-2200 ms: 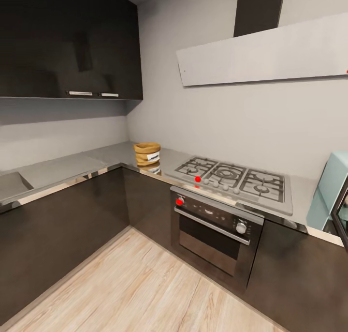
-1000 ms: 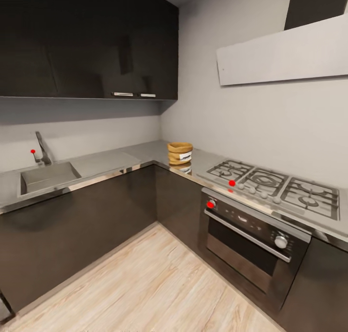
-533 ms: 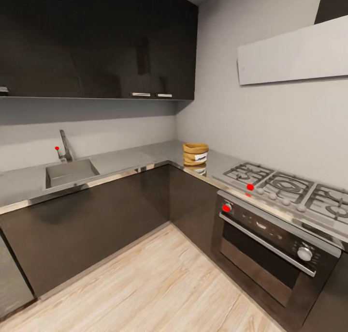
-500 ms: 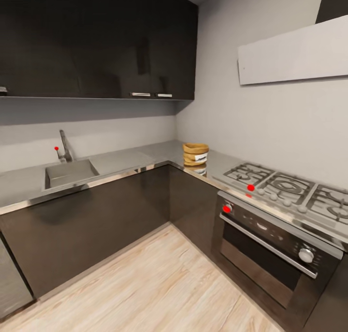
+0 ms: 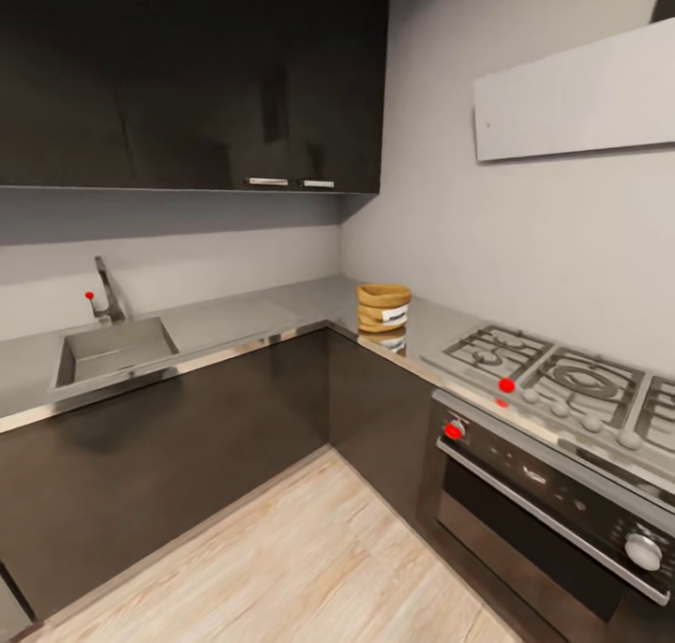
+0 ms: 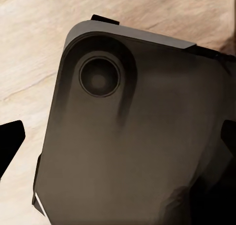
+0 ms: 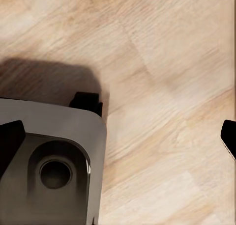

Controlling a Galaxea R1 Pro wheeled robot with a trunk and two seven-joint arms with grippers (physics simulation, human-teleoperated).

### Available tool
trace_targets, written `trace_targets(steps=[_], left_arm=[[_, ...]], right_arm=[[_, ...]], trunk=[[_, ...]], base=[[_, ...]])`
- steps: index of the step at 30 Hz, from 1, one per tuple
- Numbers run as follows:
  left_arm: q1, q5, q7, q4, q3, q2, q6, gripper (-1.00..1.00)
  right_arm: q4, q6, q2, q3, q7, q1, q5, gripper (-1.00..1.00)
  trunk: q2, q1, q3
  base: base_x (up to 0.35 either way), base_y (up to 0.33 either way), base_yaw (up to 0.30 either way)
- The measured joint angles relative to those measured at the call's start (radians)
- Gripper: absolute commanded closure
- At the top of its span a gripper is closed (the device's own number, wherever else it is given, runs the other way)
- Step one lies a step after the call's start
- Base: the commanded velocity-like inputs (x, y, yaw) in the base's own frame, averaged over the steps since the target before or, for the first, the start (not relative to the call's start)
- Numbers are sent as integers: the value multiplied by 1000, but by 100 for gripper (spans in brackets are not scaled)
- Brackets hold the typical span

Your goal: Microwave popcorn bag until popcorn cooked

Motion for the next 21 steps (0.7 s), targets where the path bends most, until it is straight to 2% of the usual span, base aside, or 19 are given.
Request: trace_targets(steps=[9, 11, 14, 21], left_arm=[[0, 1, 0, 0, 1, 1, 1, -100], [0, 1, 0, 0, 1, 1, 1, -100], [0, 1, 0, 0, 1, 1, 1, -100], [0, 1, 0, 0, 1, 1, 1, -100]], right_arm=[[0, 2, 3, 0, 0, 0, 1, -100], [0, 3, 17, 0, 0, 0, -2, -100], [0, 4, 23, 0, 1, 0, -3, -100], [0, 4, 21, 0, 1, 0, -3, -100]], trunk=[[0, 0, 0], [0, 0, 0], [0, 0, 0], [0, 0, 0]], base=[[322, 0, 0], [322, 28, 0], [322, 69, 0], [322, 84, 0]])
